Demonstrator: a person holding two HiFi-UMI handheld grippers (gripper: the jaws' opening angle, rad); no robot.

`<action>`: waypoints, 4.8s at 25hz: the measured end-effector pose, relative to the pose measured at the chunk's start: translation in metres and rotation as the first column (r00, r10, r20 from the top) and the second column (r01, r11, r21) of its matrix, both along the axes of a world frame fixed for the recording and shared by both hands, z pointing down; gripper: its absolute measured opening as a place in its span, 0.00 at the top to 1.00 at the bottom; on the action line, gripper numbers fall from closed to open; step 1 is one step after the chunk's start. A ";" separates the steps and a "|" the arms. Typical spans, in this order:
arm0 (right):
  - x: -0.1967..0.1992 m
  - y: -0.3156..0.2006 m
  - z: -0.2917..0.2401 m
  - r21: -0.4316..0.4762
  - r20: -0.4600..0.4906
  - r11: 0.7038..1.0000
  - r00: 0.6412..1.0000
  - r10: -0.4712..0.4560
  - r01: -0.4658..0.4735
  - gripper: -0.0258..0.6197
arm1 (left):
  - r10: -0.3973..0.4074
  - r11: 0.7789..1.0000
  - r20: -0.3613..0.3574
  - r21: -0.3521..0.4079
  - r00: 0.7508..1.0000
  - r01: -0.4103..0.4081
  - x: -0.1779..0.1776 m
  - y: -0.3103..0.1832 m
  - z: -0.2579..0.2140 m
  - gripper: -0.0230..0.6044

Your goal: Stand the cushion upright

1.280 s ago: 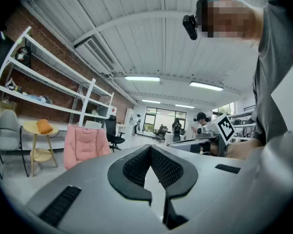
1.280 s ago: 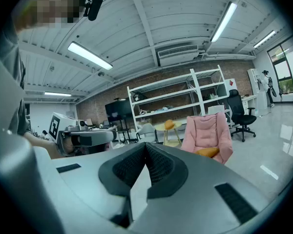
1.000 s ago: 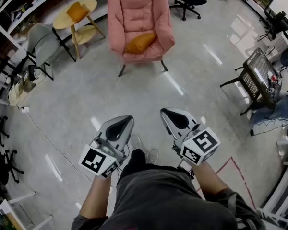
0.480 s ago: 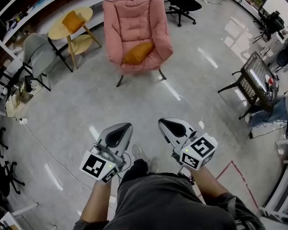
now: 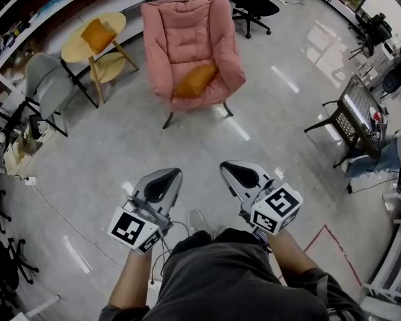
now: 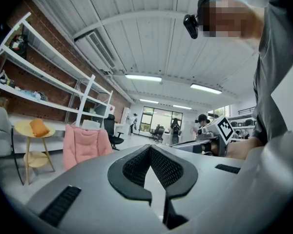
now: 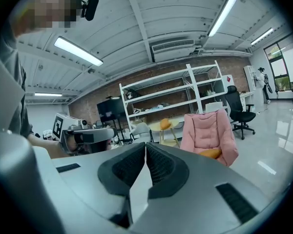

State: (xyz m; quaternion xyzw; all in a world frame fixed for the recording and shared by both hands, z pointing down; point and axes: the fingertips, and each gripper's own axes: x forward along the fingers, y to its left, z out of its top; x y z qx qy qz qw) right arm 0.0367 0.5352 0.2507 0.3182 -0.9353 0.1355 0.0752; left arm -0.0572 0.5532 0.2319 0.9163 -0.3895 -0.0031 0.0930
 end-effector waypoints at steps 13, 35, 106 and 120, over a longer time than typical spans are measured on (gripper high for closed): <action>-0.015 -0.051 0.000 -0.004 -0.002 0.999 0.999 0.035 -0.035 0.93 | 0.009 1.000 -0.001 0.010 1.000 -0.009 -0.025 -0.047 -0.003 0.95; -0.001 -0.255 0.034 -0.082 0.016 0.996 1.000 -0.027 0.028 0.93 | -0.056 0.995 0.035 -0.079 0.998 0.059 -0.012 -0.239 0.025 0.95; -0.054 -0.628 0.539 -0.536 -0.459 0.811 0.887 -0.047 -0.234 0.89 | 0.152 0.862 0.062 -0.496 0.986 -0.102 -0.065 -0.652 0.300 0.95; -0.061 -0.740 0.413 -0.476 -0.318 0.839 0.941 0.116 -0.265 0.91 | 0.132 0.917 0.038 -0.383 0.991 -0.107 -0.081 -0.710 0.223 0.95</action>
